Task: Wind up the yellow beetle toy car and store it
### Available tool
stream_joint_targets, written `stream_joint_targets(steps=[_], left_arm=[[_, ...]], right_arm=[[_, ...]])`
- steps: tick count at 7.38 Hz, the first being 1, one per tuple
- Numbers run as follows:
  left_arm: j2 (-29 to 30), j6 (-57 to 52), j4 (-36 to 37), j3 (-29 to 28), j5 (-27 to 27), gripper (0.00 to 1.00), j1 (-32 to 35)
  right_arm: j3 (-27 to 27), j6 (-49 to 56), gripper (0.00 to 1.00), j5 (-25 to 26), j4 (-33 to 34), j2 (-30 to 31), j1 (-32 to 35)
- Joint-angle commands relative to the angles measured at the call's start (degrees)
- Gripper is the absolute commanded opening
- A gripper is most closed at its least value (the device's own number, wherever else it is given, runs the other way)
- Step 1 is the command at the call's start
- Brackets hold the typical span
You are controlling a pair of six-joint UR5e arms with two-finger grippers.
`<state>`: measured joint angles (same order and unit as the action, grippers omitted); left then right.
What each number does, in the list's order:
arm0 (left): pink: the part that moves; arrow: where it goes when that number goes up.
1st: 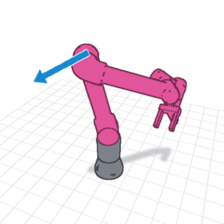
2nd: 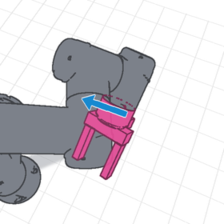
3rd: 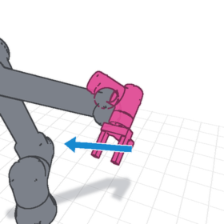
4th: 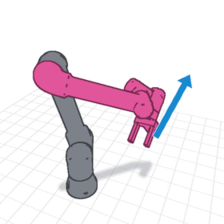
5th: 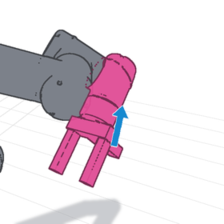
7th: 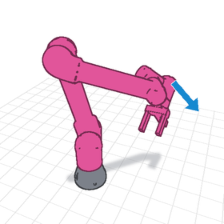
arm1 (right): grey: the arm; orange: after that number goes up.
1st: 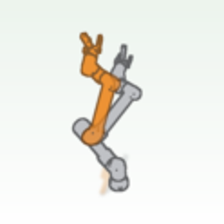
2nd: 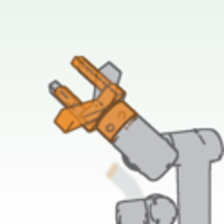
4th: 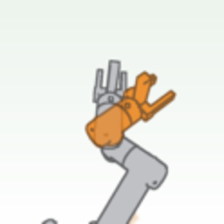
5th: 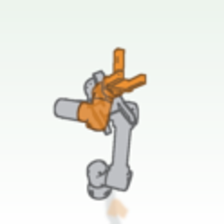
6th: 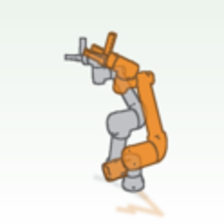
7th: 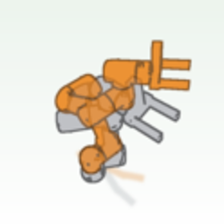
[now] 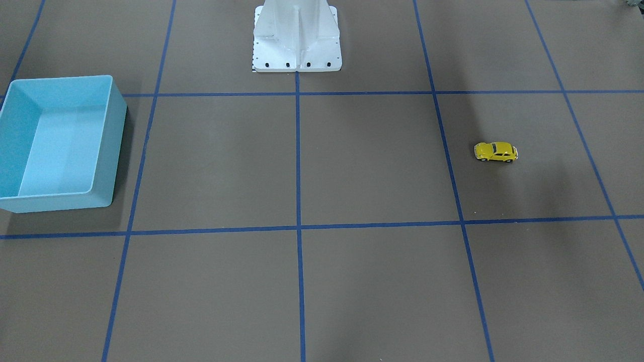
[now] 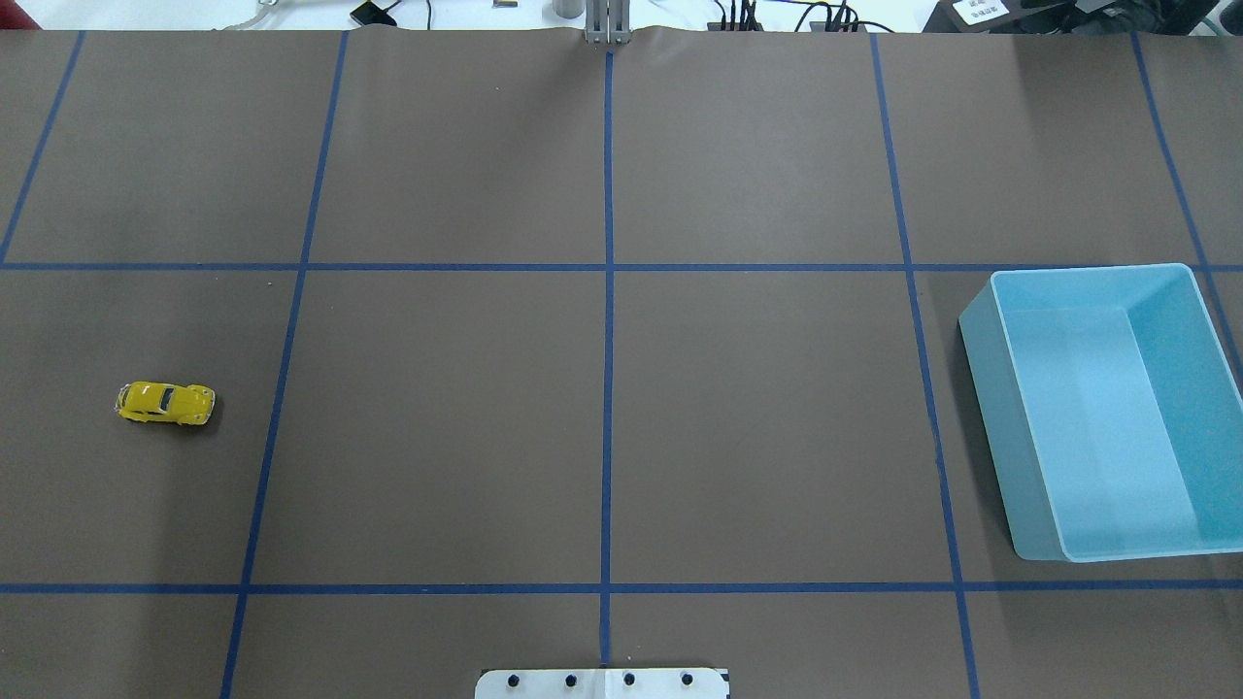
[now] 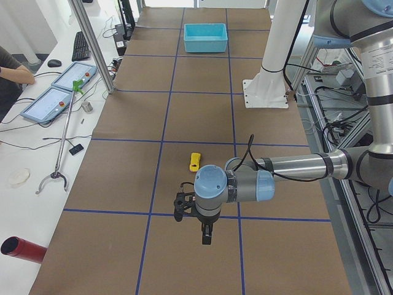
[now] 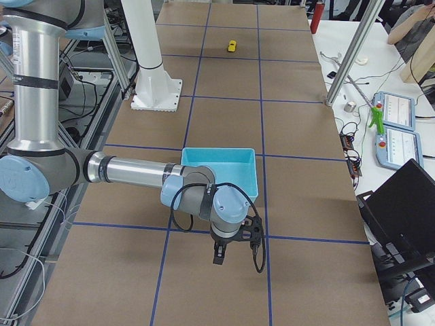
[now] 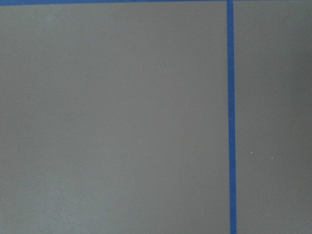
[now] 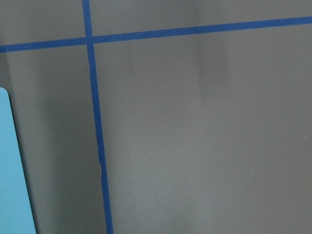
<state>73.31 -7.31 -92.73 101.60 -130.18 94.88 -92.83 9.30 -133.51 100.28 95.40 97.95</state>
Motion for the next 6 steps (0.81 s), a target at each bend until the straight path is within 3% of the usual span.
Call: stream_joint_targets(steps=[1,2,4,6], left_arm=[[0.26,0.01,-3.13,0.70,0.98,1.00,0.04],[0.17,0.10,-3.68,1.05,0.89,1.00,-0.05],[-0.70,0.10,-3.34,0.79,-6.01,1.00,0.04],[-1.15,0.19,-3.16,0.53,-6.31,1.00,-0.05]], right_arm=[[-0.15,0.10,1.00,0.00,0.00,0.13,0.05],[-0.07,0.19,1.00,0.00,0.00,0.22,0.05],[-0.07,0.11,1.00,0.00,0.00,0.40,0.05],[-0.07,0.19,1.00,0.00,0.00,0.40,0.05]])
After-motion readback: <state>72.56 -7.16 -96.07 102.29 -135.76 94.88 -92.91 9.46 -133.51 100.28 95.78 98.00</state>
